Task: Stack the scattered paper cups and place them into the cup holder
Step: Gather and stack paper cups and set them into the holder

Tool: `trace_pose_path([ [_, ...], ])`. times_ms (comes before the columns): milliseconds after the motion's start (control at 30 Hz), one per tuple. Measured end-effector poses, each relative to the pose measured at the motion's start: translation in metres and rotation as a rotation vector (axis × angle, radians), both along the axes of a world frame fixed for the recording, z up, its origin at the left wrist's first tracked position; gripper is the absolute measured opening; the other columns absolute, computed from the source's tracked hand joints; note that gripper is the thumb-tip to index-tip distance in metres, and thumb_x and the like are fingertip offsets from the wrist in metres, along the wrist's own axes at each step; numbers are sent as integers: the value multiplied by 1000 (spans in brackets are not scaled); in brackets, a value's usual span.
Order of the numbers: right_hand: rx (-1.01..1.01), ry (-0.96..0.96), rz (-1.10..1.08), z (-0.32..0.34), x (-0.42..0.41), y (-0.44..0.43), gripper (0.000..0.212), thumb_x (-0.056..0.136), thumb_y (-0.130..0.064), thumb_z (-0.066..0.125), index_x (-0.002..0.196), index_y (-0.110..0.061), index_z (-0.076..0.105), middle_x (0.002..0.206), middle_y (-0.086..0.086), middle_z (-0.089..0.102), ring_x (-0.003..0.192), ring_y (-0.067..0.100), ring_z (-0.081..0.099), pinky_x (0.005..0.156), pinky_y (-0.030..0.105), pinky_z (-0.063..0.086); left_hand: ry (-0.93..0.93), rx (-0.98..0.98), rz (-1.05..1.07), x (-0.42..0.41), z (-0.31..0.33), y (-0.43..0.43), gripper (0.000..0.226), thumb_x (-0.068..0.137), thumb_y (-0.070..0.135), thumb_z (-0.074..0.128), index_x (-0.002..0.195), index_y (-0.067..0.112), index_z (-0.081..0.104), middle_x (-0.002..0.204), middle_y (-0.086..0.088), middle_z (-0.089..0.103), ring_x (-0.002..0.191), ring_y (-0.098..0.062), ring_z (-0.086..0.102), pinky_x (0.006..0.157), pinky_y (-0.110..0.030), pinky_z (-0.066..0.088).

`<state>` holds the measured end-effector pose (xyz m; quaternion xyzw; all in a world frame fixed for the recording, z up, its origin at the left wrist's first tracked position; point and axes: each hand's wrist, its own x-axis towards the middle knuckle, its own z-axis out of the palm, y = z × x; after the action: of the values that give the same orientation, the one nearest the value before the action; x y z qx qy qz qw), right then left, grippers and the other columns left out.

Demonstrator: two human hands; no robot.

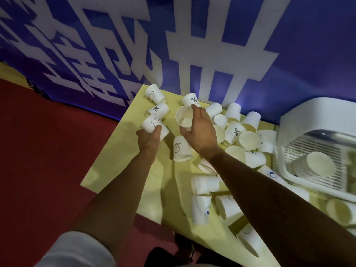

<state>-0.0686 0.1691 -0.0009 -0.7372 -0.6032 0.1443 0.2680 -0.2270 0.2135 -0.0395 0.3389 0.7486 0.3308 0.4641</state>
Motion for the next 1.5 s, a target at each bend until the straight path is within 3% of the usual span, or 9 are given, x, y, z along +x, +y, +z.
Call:
trace_pose_path([
  [167, 43, -8, -77, 27, 54, -43, 72, 86, -37, 71, 145, -13, 38, 137, 6, 50, 123, 25, 51, 94, 42, 51, -64, 82, -178, 49, 32, -23, 55, 82, 35, 75, 124, 7, 56, 116, -4, 69, 98, -19, 65, 84, -30, 49],
  [267, 47, -20, -140, 38, 93, -79, 73, 86, -37, 71, 146, -12, 38, 136, 7, 49, 121, 26, 51, 89, 40, 52, -104, 92, -373, 81, 38, -51, 49, 72, 45, 74, 111, 16, 68, 103, -1, 75, 96, -18, 71, 89, -38, 56],
  [467, 56, -34, -306, 53, 178, -144, 71, 83, -39, 73, 141, -15, 40, 134, 7, 49, 115, 27, 54, 88, 38, 51, -98, 60, -639, 159, 51, -94, 62, 64, 55, 75, 116, 23, 64, 106, 5, 72, 97, -15, 70, 90, -41, 57],
  [700, 86, -45, -481, 55, 243, -217, 74, 83, -38, 73, 143, -11, 40, 134, 11, 50, 117, 30, 52, 91, 40, 47, -108, 72, -852, 231, 64, -141, 47, 82, 33, 78, 121, 18, 55, 112, 1, 66, 96, -14, 65, 79, -33, 55],
  [833, 87, -16, -515, 46, 265, -241, 71, 80, -35, 74, 139, -14, 41, 131, 8, 50, 117, 27, 51, 88, 38, 49, -83, 39, -926, 254, 65, -157, 46, 84, 31, 77, 120, 25, 49, 107, 4, 64, 92, -10, 64, 73, -27, 51],
  [1100, -24, 70, -497, 23, 269, -239, 71, 80, -33, 79, 138, -11, 44, 130, 10, 52, 116, 29, 53, 90, 37, 47, 13, 32, -1040, 261, 55, -170, 63, 84, 33, 77, 138, 24, 46, 121, -1, 63, 107, -17, 62, 85, -31, 51],
  [1233, -126, 95, -455, 13, 267, -234, 74, 77, -30, 80, 138, -8, 43, 134, 11, 49, 121, 29, 50, 99, 36, 43, 46, 18, -1016, 256, 53, -171, 62, 84, 34, 77, 138, 19, 49, 126, 2, 61, 111, -14, 58, 78, -24, 46],
  [1333, -68, 63, -483, 11, 263, -232, 70, 83, -36, 73, 139, -5, 45, 141, 13, 48, 128, 30, 47, 107, 39, 41, 55, 10, -1011, 252, 51, -169, 62, 83, 36, 77, 136, 18, 51, 129, 2, 61, 114, -15, 59, 89, -28, 48],
  [1500, 67, 115, -373, 28, 255, -235, 49, 90, -47, 65, 125, -14, 59, 121, 4, 61, 111, 21, 57, 89, 34, 47, 42, 49, -1044, 257, 57, -169, 61, 81, 38, 79, 134, 22, 53, 126, 4, 63, 113, -14, 60, 95, -33, 50],
])
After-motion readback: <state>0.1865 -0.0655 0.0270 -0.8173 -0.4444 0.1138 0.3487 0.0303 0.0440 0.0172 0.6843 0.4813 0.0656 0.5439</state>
